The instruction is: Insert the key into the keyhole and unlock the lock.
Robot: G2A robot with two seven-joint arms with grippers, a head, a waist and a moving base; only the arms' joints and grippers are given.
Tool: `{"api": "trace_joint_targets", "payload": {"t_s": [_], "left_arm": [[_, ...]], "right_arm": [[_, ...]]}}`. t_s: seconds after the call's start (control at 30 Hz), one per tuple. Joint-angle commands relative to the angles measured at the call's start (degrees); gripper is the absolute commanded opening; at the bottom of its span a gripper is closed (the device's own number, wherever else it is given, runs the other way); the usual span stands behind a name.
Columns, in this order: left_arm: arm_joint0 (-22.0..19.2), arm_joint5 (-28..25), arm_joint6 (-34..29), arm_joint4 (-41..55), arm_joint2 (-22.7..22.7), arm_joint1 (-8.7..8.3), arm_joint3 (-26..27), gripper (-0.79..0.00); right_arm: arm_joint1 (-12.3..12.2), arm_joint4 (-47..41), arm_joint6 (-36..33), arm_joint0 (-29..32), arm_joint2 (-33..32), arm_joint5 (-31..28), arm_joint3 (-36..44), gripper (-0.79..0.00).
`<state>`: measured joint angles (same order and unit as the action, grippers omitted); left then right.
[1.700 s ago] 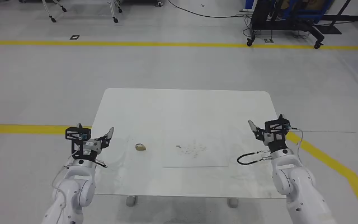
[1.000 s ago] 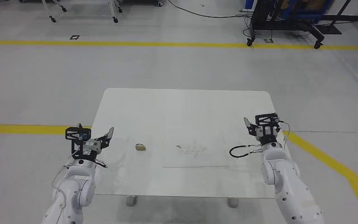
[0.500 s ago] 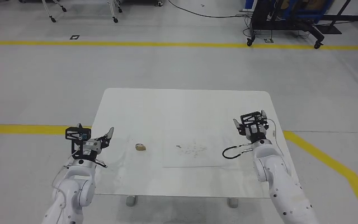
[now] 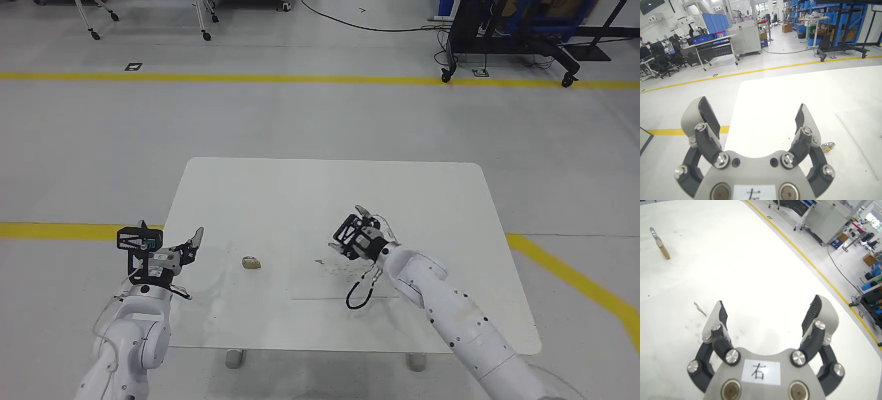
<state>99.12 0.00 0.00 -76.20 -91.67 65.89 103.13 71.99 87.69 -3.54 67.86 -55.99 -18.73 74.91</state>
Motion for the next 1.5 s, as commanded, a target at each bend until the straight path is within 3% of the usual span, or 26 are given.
{"api": "trace_joint_targets", "payload": {"t_s": [0.0, 0.1, 0.17, 0.27, 0.33, 0.37, 0.43, 0.53, 0.67, 0.83, 0.97, 1.0, 1.03, 1.27, 1.47], "left_arm": [[0.0, 0.0, 0.0, 0.0, 0.0, 0.0, 0.0, 0.0], [0.0, 0.0, 0.0, 0.0, 0.0, 0.0, 0.0, 0.0], [0.0, 0.0, 0.0, 0.0, 0.0, 0.0, 0.0, 0.0], [0.0, 0.0, 0.0, 0.0, 0.0, 0.0, 0.0, 0.0], [0.0, 0.0, 0.0, 0.0, 0.0, 0.0, 0.0, 0.0], [0.0, 0.0, 0.0, 0.0, 0.0, 0.0, 0.0, 0.0], [0.0, 0.0, 0.0, 0.0, 0.0, 0.0, 0.0, 0.0], [0.0, 0.0, 0.0, 0.0, 0.0, 0.0, 0.0, 0.0], [0.0, 0.0, 0.0, 0.0, 0.0, 0.0, 0.0, 0.0], [0.0, 0.0, 0.0, 0.0, 0.0, 0.0, 0.0, 0.0], [0.0, 0.0, 0.0, 0.0, 0.0, 0.0, 0.0, 0.0], [0.0, 0.0, 0.0, 0.0, 0.0, 0.0, 0.0, 0.0], [0.0, 0.0, 0.0, 0.0, 0.0, 0.0, 0.0, 0.0], [0.0, 0.0, 0.0, 0.0, 0.0, 0.0, 0.0, 0.0], [0.0, 0.0, 0.0, 0.0, 0.0, 0.0, 0.0, 0.0]], "right_arm": [[0.07, -1.24, 2.62, -1.21, 0.38, -4.52, -2.32, -0.018], [-0.17, -3.04, 6.95, -3.14, 0.55, -14.59, -5.29, -0.179], [-0.49, -2.74, 8.71, -4.45, 0.68, -20.94, -7.02, -0.185], [-0.69, -1.14, 9.16, -5.89, 1.46, -25.74, -8.57, -0.197], [-0.46, -0.75, 8.25, -6.63, 2.17, -24.94, -9.97, -0.219], [-0.22, -1.01, 7.85, -7.01, 2.78, -24.88, -10.47, -0.397], [0.12, -1.72, 8.09, -8.05, 3.77, -26.45, -11.76, -0.465], [0.59, -2.36, 8.71, -9.64, 5.38, -29.62, -13.95, -0.477], [1.41, -2.35, 8.26, -11.52, 7.36, -29.67, -16.77, -0.508], [2.43, -2.76, 7.33, -13.45, 9.44, -29.23, -19.98, -0.48], [3.06, -3.04, 7.57, -14.53, 10.58, -28.73, -21.5, -0.548], [3.17, -2.99, 7.83, -14.71, 10.79, -28.63, -21.7, -0.708], [3.25, -2.89, 8.07, -14.86, 10.99, -28.57, -21.93, -0.785], [3.28, -1.55, 11.29, -15.56, 11.39, -28.43, -22.1, -0.785], [1.58, 1.08, 15.65, -14.8, 8.55, -28.75, -17.82, -0.785]]}}
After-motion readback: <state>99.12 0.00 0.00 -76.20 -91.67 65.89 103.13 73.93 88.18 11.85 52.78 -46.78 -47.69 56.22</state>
